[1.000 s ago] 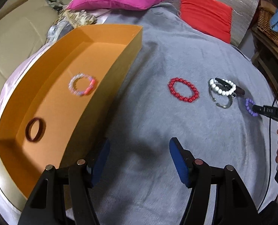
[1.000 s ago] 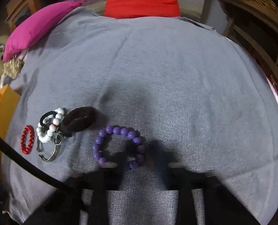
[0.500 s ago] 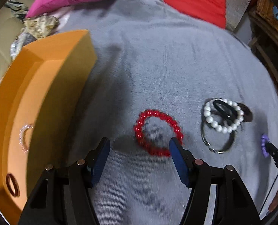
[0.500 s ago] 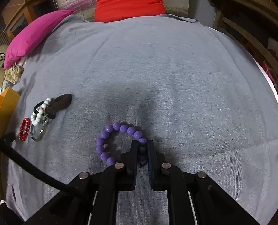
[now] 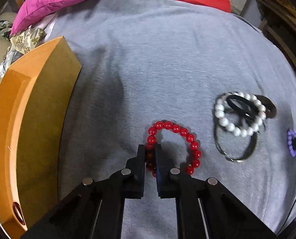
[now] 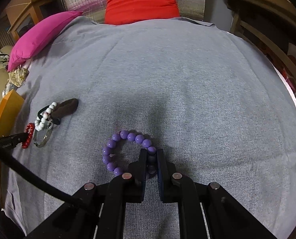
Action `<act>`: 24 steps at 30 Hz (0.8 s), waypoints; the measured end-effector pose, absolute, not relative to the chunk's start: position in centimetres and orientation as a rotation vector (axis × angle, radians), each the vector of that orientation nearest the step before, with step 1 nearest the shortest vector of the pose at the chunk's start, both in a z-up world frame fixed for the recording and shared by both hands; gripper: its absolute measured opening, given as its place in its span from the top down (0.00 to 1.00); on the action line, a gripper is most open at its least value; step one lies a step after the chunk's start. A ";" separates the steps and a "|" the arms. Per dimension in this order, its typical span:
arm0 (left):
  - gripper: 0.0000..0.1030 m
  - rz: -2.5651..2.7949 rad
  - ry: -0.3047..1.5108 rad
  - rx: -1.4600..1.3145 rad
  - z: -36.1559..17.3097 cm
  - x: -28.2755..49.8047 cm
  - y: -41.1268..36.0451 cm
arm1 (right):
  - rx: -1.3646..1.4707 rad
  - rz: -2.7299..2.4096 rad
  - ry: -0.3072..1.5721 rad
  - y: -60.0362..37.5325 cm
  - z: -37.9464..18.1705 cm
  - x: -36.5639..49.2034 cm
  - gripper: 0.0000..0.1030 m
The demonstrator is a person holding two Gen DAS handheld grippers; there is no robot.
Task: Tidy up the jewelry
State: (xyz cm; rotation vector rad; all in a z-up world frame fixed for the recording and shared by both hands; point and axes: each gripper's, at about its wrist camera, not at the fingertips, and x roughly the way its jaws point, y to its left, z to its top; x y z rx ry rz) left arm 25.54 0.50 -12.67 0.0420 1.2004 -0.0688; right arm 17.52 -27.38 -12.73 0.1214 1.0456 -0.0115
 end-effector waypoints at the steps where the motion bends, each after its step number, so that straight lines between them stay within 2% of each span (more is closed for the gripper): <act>1: 0.91 -0.090 1.191 0.032 -12.4 25.0 0.4 | 0.124 -0.013 1.045 -27.5 -12.6 17.4 0.90; 17: 0.91 -0.224 1.059 -0.075 -8.2 13.7 -0.7 | 0.281 0.041 0.974 -29.0 -9.9 10.5 0.90; 24: 0.91 -0.229 1.016 -0.050 -6.9 12.2 -1.6 | 0.278 0.056 0.942 -28.1 -8.3 8.2 0.90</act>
